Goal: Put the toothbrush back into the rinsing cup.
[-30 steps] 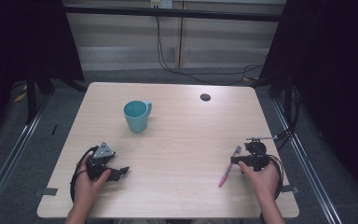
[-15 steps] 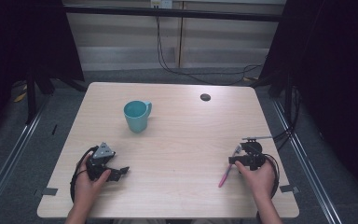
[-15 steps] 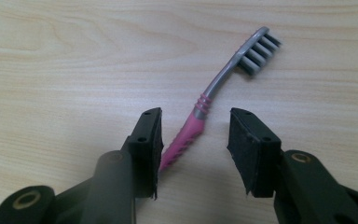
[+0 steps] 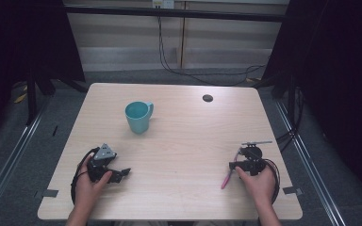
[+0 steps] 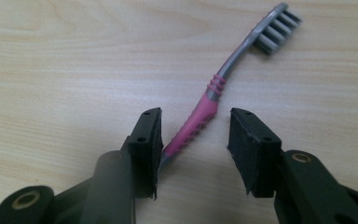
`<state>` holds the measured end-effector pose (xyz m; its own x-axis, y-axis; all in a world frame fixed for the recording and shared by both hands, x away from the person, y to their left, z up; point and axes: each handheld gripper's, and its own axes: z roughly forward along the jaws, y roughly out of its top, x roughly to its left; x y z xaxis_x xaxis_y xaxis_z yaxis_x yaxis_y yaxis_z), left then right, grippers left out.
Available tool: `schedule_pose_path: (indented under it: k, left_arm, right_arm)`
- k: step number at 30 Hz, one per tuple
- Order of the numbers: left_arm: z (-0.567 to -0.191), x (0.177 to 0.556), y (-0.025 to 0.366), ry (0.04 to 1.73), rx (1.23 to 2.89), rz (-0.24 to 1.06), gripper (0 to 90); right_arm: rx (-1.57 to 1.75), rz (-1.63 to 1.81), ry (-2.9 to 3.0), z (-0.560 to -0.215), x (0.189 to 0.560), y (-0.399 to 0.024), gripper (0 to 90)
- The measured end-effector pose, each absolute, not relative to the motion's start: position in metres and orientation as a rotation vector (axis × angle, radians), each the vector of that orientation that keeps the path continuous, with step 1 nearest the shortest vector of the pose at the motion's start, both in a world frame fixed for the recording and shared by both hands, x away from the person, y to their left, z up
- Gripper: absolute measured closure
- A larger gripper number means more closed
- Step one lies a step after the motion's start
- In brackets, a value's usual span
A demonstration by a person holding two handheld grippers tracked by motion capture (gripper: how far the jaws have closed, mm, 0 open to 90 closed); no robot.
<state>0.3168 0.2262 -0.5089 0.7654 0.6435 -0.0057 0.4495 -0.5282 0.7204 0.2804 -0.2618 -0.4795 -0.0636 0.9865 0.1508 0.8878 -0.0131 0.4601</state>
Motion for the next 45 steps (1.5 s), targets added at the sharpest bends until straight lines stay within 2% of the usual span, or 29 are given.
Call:
schedule_pose_path:
  k: [2,3,5,6,8,9,16,29,38,45]
  left_arm:
    - [-0.509,0.317,0.226,0.812,2.219,0.338,14.3]
    - [-0.509,0.317,0.226,0.812,2.219,0.338,14.4]
    - [-0.509,0.317,0.226,0.812,2.218,0.337,14.3]
    - [-0.509,0.317,0.226,0.812,2.218,0.337,14.3]
    - [-0.509,0.317,0.226,0.811,2.220,0.339,14.3]
    - [-0.509,0.317,0.226,0.810,2.220,0.338,14.3]
    - [-0.509,0.317,0.226,0.811,2.219,0.338,14.3]
    - [-0.508,0.316,0.225,0.843,2.209,0.341,15.2]
    - [-0.495,0.317,0.218,0.834,2.209,0.283,16.5]
    - [-0.482,0.317,0.198,0.816,2.143,0.210,16.4]
  right_arm:
    - [1.965,0.632,2.053,-0.479,0.279,-0.258,61.8]
    - [1.965,0.632,2.053,-0.479,0.279,-0.258,61.8]
    - [1.936,0.575,2.046,-0.479,0.278,-0.255,71.5]
    - [1.936,0.575,2.046,-0.479,0.278,-0.255,71.5]
    - [1.938,0.542,2.035,-0.479,0.279,-0.256,81.5]
    - [1.938,0.554,2.034,-0.479,0.279,-0.257,82.2]
    - [1.932,0.537,2.053,-0.478,0.282,-0.258,83.1]
    - [1.815,0.813,2.032,-0.452,0.281,-0.264,83.2]
    - [1.754,0.998,2.011,-0.439,0.281,-0.258,83.2]
    - [1.688,1.124,1.989,-0.429,0.279,-0.250,83.2]
